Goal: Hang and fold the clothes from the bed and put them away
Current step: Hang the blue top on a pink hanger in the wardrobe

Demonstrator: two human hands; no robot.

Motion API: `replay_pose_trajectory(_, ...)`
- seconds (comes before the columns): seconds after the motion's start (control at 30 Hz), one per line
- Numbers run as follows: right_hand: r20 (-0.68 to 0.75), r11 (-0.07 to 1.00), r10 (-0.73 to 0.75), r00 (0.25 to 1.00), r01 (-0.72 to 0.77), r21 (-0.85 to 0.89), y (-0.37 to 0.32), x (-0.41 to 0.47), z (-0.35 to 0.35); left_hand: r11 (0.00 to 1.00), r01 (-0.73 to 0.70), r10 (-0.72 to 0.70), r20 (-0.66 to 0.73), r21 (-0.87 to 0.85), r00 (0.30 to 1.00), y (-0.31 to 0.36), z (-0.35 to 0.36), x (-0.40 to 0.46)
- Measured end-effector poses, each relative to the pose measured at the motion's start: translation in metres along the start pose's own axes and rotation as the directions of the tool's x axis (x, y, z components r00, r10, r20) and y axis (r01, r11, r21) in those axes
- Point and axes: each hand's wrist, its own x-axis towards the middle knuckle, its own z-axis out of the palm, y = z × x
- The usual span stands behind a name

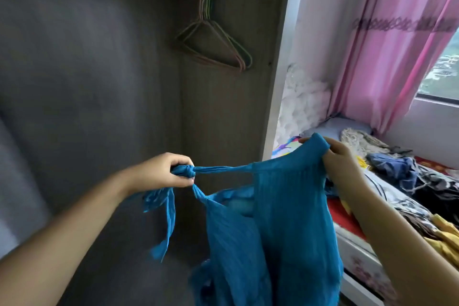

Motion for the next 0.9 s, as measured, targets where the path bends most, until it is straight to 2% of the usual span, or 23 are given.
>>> replay_pose_trajectory(0.07,-0.023,1.0,-0.011,1.0,0.01,-0.011,-0.006,0.008,0.013,0.999,-0.027,0.028,-0.028,0.047,0.999,-0.009,-0.024,-0.003)
replay_pose_trajectory(0.1,-0.031,1.0,-0.011,0.999,0.011,-0.013,-0.008,0.012,0.021,0.999,-0.047,0.048,-0.066,0.016,0.997,-0.01,-0.036,-0.005)
replay_pose_trajectory(0.17,-0.012,1.0,0.001,1.0,-0.001,-0.021,-0.011,0.02,0.043,0.973,-0.122,0.11,-0.071,-0.196,0.991,-0.014,-0.058,-0.014)
replay_pose_trajectory(0.2,0.019,1.0,0.01,1.0,-0.01,-0.019,-0.013,0.024,0.054,0.943,-0.148,0.164,0.031,-0.298,0.986,-0.015,-0.067,-0.019)
replay_pose_trajectory(0.23,0.066,1.0,0.022,0.998,-0.023,0.009,-0.015,0.026,0.067,0.927,-0.148,0.225,0.194,-0.344,0.955,-0.015,-0.074,-0.025)
replay_pose_trajectory(0.3,0.185,0.989,0.04,0.982,-0.065,0.133,-0.02,0.032,0.091,0.938,-0.103,0.267,0.501,-0.331,0.823,-0.024,-0.077,-0.03)
replay_pose_trajectory(0.33,0.244,0.977,0.036,0.969,-0.085,0.194,-0.024,0.033,0.104,0.95,-0.044,0.222,0.567,-0.311,0.793,-0.031,-0.071,-0.03)
replay_pose_trajectory(0.37,0.29,0.967,0.028,0.957,-0.099,0.236,-0.027,0.034,0.116,0.96,0.03,0.135,0.555,-0.278,0.821,-0.041,-0.061,-0.028)
replay_pose_trajectory(0.4,0.323,0.959,0.016,0.946,-0.106,0.264,-0.029,0.035,0.127,0.959,0.111,0.029,0.478,-0.262,0.878,-0.049,-0.046,-0.022)
replay_pose_trajectory(0.43,0.351,0.953,0.002,0.936,-0.108,0.284,-0.031,0.036,0.136,0.956,0.167,-0.084,0.322,-0.241,0.943,-0.059,-0.027,-0.013)
replay_pose_trajectory(0.47,0.377,0.949,-0.019,0.926,-0.102,0.298,-0.033,0.037,0.144,0.961,0.195,-0.168,0.147,-0.194,0.975,-0.067,-0.008,-0.005)
replay_pose_trajectory(0.5,0.4,0.946,-0.044,0.916,-0.091,0.312,-0.033,0.038,0.152,0.969,0.222,-0.223,-0.002,-0.108,0.975,-0.076,0.007,0.003)
replay_pose_trajectory(0.57,0.428,0.945,-0.084,0.9,-0.065,0.322,-0.034,0.041,0.166,0.953,0.271,-0.237,-0.223,0.138,0.946,-0.102,0.03,0.022)
replay_pose_trajectory(0.6,0.432,0.944,-0.096,0.897,-0.056,0.326,-0.033,0.042,0.169,0.93,0.306,-0.241,-0.29,0.205,0.926,-0.115,0.034,0.032)
replay_pose_trajectory(0.63,0.435,0.939,-0.101,0.895,-0.058,0.338,-0.033,0.044,0.171,0.921,0.341,-0.264,-0.342,0.19,0.902,-0.124,0.03,0.039)
replay_pose_trajectory(0.67,0.429,0.935,-0.099,0.898,-0.063,0.348,-0.032,0.048,0.172,0.94,0.337,-0.297,-0.349,0.057,0.889,-0.132,0.02,0.046)
replay_pose_trajectory(0.7,0.425,0.939,-0.104,0.899,-0.052,0.339,-0.031,0.052,0.17,0.935,0.315,-0.352,-0.324,-0.162,0.878,-0.135,0.006,0.049)
replay_pose_trajectory(0.73,0.423,0.948,-0.104,0.9,-0.039,0.316,-0.03,0.056,0.168,0.866,0.295,-0.426,-0.285,-0.404,0.859,-0.137,-0.01,0.05)
replay_pose_trajectory(0.77,0.415,0.961,-0.083,0.906,-0.037,0.274,-0.027,0.062,0.165,0.737,0.261,-0.487,-0.222,-0.624,0.844,-0.135,-0.028,0.047)
replay_pose_trajectory(0.8,0.4,0.978,-0.046,0.915,-0.04,0.204,-0.023,0.067,0.163,0.599,0.232,-0.509,-0.141,-0.766,0.849,-0.133,-0.046,0.045)
replay_pose_trajectory(0.83,0.382,0.993,-0.008,0.924,-0.036,0.109,-0.019,0.073,0.163,0.483,0.226,-0.474,-0.036,-0.846,0.88,-0.129,-0.065,0.041)
replay_pose_trajectory(0.87,0.375,0.999,0.031,0.926,-0.042,0.02,-0.015,0.08,0.164,0.422,0.227,-0.406,0.041,-0.878,0.913,-0.125,-0.082,0.038)
replay_pose_trajectory(0.9,0.377,0.997,0.078,0.923,-0.064,-0.05,-0.009,0.088,0.167,0.405,0.223,-0.34,0.08,-0.887,0.937,-0.118,-0.097,0.034)
